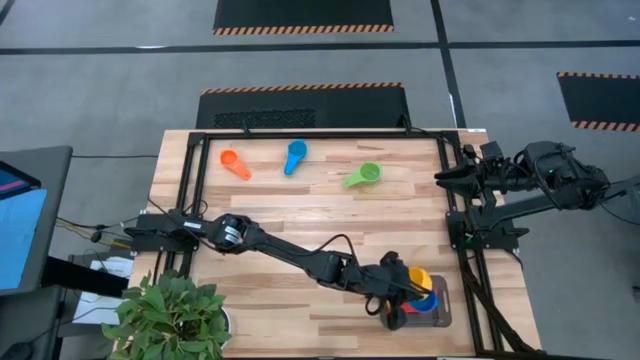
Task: Nest measuring cups in basket
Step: Stack the yellow measuring cup on top of the blue measuring cup in the black bin
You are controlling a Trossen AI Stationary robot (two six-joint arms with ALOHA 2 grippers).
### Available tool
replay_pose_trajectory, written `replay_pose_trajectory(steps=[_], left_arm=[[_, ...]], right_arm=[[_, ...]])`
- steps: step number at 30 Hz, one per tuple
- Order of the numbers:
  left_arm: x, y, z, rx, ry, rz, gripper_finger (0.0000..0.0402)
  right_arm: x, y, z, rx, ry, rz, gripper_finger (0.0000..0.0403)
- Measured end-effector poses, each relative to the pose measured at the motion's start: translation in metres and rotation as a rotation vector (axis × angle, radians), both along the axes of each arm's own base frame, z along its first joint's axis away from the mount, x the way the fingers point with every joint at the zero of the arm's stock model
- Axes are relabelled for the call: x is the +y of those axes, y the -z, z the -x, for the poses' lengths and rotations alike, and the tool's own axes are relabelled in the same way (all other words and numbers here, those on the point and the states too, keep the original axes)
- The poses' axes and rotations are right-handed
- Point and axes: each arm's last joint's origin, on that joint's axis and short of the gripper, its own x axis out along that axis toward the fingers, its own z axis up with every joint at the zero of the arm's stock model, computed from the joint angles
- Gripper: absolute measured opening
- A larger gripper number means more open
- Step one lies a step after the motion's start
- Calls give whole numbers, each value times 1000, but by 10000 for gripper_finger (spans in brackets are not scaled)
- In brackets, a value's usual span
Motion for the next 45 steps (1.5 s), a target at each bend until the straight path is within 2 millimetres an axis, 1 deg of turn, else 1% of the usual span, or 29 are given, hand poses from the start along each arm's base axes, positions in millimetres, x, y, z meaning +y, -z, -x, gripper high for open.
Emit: replay_pose_trajectory(steps=[2, 5, 10, 17, 23, 26, 29, 33, 36, 39, 41, 43, 45], left_arm=[[1, 2, 0, 16, 13, 3, 0], [1, 1, 0, 1, 32, -32, 0], [2, -2, -1, -26, 44, -23, 6], [2, -7, -3, -79, 46, -21, 48], [10, -7, -5, -76, 31, -22, 94], [14, -6, -7, -74, 24, -22, 111], [18, -7, -8, -76, 17, -14, 119], [17, -6, -8, -69, 59, 6, 118], [15, 2, -12, -99, 88, 46, 117], [11, 21, -19, -126, 116, 114, 117], [10, 33, -21, -114, 110, 165, 117], [10, 36, -21, -88, 108, 192, 116], [12, 35, -21, -80, 106, 195, 116]], right_arm=[[0, 0, 0, 0, 0, 0, 118], [0, 0, 0, 0, 0, 0, 118], [0, 0, 0, 0, 0, 0, 118], [0, 0, 0, 0, -1, 0, 118], [0, 0, 0, 0, 0, 0, 118], [0, 0, 0, 0, -1, 0, 118], [0, 0, 0, 0, -1, 0, 118], [0, 0, 0, 0, -1, 1, 118], [0, 0, 0, -1, -1, 1, 118], [0, 0, 0, 0, -2, 1, 118], [0, 0, 0, 0, -2, 1, 118], [0, 0, 0, 0, -6, 0, 118], [1, 0, 0, 0, -18, 0, 118]])
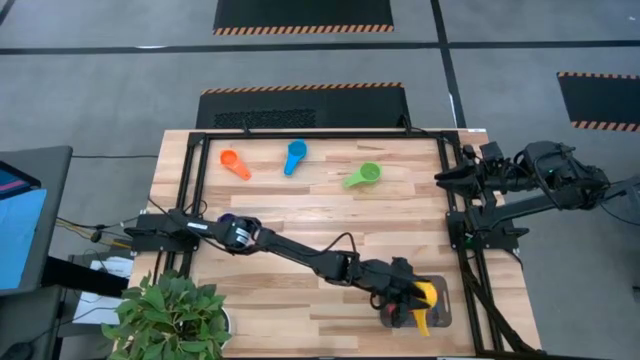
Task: Nest measuring cups in basket
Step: Stack the yellow measuring cup on top of the blue measuring cup in the black bin
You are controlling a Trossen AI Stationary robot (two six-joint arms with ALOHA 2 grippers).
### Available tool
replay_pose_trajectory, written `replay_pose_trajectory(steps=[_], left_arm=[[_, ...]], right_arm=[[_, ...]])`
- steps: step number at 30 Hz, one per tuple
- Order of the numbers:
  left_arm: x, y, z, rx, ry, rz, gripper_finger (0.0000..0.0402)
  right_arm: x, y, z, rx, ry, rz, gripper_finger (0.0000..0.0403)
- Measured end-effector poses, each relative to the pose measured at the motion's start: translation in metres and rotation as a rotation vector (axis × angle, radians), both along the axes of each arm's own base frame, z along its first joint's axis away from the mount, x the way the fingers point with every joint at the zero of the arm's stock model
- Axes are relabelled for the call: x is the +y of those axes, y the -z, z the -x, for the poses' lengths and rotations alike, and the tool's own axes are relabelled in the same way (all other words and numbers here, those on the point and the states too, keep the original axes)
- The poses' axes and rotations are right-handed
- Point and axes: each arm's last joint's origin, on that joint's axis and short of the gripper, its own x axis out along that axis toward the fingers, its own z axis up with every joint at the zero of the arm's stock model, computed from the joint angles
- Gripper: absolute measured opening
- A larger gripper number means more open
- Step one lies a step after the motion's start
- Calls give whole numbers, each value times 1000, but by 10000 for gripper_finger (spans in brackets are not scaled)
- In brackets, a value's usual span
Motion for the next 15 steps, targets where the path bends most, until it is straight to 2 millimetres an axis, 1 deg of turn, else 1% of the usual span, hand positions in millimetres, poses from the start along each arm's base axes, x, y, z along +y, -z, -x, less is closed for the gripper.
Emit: replay_pose_trajectory(steps=[5, 15], left_arm=[[0, -2, 1, 1, 12, 0, 118], [-2, -1, 1, 17, 19, 34, 135]], right_arm=[[1, 0, 0, -2, -34, -3, 118], [1, -1, 0, -8, -35, -3, 118]])
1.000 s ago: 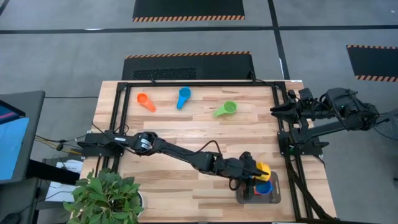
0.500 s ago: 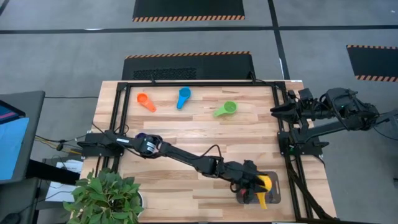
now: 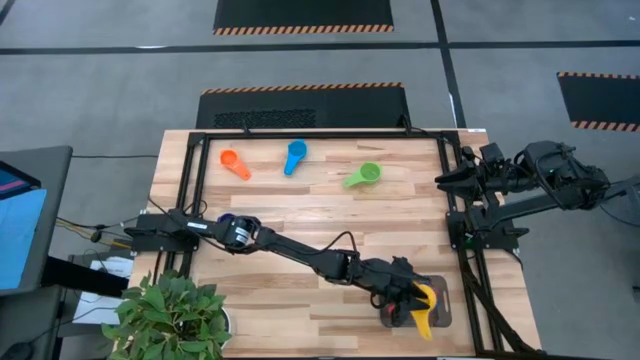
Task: Nest measuring cups in basket
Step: Stack the yellow measuring cup on top of the blue measuring cup in the black bin
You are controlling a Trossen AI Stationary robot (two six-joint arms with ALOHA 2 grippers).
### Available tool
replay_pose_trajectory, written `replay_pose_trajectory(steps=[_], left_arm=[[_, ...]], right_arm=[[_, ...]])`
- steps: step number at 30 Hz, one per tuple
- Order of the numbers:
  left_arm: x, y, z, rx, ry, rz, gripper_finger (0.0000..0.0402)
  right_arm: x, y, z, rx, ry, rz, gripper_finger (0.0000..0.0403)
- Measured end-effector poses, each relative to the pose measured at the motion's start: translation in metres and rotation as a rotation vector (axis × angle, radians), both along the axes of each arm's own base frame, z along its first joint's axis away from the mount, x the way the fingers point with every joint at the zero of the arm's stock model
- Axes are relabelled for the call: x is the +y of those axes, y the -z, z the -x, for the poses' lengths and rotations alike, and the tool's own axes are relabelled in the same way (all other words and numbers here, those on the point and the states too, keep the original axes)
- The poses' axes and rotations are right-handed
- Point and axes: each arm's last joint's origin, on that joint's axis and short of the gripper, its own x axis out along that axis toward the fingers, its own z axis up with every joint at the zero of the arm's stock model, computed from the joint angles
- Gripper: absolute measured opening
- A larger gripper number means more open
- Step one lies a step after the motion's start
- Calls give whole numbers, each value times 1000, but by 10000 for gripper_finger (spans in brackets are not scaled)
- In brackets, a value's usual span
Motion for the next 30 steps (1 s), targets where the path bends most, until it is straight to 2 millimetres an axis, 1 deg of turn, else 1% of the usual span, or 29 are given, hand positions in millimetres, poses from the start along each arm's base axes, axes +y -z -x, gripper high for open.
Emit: replay_pose_trajectory(steps=[6, 11, 13, 16, 18, 20, 23, 25, 28, 30], left_arm=[[-1, 6, 1, 62, 12, 10, 136], [1, 6, 0, 59, 6, 26, 136], [3, 4, -1, 57, 5, 70, 136], [5, -2, -2, 42, 33, 185, 136], [5, -6, -2, 24, 93, 248, 136], [3, -11, -2, 6, 164, 295, 136], [1, -25, 3, 4, 284, 333, 135], [3, -41, 7, 0, 357, 346, 135], [9, -72, 17, -8, 469, 352, 135], [16, -87, 23, 39, 565, 348, 135]], right_arm=[[0, 0, 0, 0, 0, 2, 118], [0, 0, 0, 0, -1, 10, 118], [0, 0, 0, 1, -2, 14, 118], [0, 0, 0, 1, -2, 15, 118], [0, 1, 0, 10, -13, 27, 118], [2, 4, 1, 41, -73, 66, 118], [6, 10, 2, 92, -224, 104, 118], [9, 8, 3, 72, -345, 89, 118], [15, -3, 5, -46, -538, 54, 118], [18, -13, 7, -141, -657, 22, 118]])
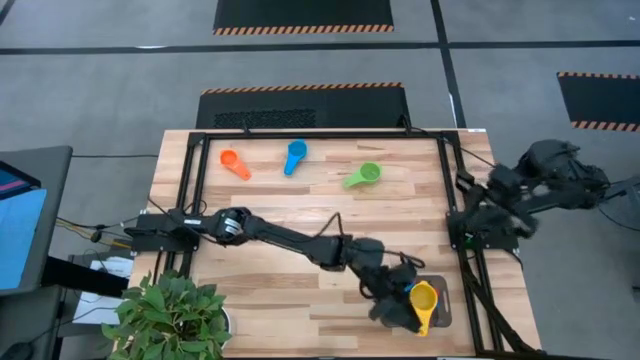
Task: Nest measuring cups in basket
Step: Stack the yellow measuring cup on top of the blue measuring cup in the black bin
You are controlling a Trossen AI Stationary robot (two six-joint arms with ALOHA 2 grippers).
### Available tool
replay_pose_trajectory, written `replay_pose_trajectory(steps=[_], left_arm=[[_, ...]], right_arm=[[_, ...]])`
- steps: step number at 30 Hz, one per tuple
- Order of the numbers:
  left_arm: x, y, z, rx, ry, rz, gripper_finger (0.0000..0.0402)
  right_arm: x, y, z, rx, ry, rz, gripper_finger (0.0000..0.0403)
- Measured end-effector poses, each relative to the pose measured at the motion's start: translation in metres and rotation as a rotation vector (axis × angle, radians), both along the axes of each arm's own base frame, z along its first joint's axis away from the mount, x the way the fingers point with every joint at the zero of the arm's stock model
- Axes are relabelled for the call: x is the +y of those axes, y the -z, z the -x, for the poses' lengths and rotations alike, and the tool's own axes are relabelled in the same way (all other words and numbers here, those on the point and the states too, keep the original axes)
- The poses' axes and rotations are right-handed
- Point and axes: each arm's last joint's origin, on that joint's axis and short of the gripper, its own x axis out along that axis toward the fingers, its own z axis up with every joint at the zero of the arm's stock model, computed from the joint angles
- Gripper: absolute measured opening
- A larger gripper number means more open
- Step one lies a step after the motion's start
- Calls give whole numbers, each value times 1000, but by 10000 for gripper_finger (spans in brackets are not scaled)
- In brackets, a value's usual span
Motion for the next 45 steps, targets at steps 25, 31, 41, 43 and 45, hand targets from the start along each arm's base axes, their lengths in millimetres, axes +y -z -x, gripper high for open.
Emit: replay_pose_trajectory(steps=[25, 31, 41, 43, 45], left_arm=[[99, -55, 148, 752, -153, -1295, 135], [99, -51, 148, 764, -184, -1348, 135], [112, -48, 220, 947, -315, -1395, 135], [116, -46, 240, 957, -359, -1386, 135], [119, -43, 257, 921, -415, -1352, 135]], right_arm=[[120, 80, -114, 1212, 150, 86, 45], [176, 84, -103, 1279, 417, -41, 20], [245, 99, -73, 1445, 708, -182, 24], [250, 101, -73, 1457, 780, -161, 28], [254, 106, -75, 1463, 852, -126, 28]])
